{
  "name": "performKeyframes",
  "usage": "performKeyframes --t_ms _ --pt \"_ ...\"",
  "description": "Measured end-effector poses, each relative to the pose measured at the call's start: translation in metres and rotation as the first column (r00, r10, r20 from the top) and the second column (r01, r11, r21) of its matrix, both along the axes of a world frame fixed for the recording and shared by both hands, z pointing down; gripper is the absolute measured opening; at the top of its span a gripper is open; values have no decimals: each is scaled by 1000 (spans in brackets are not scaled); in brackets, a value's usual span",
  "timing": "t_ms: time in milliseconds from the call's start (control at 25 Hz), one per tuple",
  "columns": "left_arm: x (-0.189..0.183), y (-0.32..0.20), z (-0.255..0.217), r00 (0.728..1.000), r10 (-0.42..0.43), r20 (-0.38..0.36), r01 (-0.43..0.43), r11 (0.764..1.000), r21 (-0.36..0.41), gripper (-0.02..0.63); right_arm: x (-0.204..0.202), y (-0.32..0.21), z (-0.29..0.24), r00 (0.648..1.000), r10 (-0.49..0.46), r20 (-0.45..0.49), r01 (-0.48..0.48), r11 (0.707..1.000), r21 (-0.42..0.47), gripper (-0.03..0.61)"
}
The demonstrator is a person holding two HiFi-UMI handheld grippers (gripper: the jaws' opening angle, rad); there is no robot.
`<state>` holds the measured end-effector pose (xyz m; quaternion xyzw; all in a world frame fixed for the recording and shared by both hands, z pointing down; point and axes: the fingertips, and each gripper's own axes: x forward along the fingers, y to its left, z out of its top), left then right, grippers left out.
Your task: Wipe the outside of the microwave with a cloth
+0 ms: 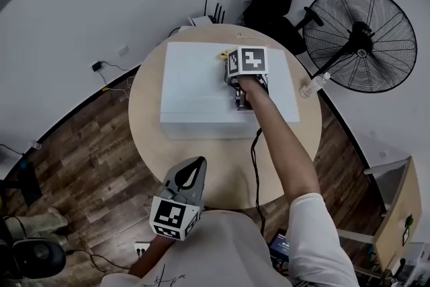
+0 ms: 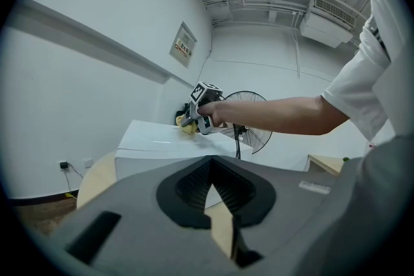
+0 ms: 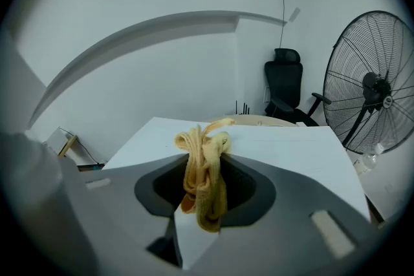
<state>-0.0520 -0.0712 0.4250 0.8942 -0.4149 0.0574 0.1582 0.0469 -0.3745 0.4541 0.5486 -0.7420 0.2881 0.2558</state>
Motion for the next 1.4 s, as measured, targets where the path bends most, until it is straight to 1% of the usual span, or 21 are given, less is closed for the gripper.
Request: performKeyframes --t_ms 280,600,960,1120,1280,1400 --pt "-11 3 4 1000 -19 15 19 1000 -6 -8 -43 -3 -1 999 -35 1 35 999 4 133" --pt "-27 3 4 999 -52 12 52 999 -7 -8 -90 -4 -2 997 -74 -9 74 997 12 133" --pt "-50 4 5 994 -104 17 104 995 -7 -8 -140 -5 -3 993 -116 6 116 993 20 132" --pt "-60 4 7 991 -131 19 131 991 -13 -8 -162 -5 -4 989 -149 8 149 988 26 132" --pt "-65 3 7 988 -150 20 150 988 -17 -8 -178 -3 -4 983 -179 25 178 984 30 132" --pt "-65 3 6 989 -145 20 145 989 -16 -8 -186 0 -5 978 -203 43 201 979 31 132"
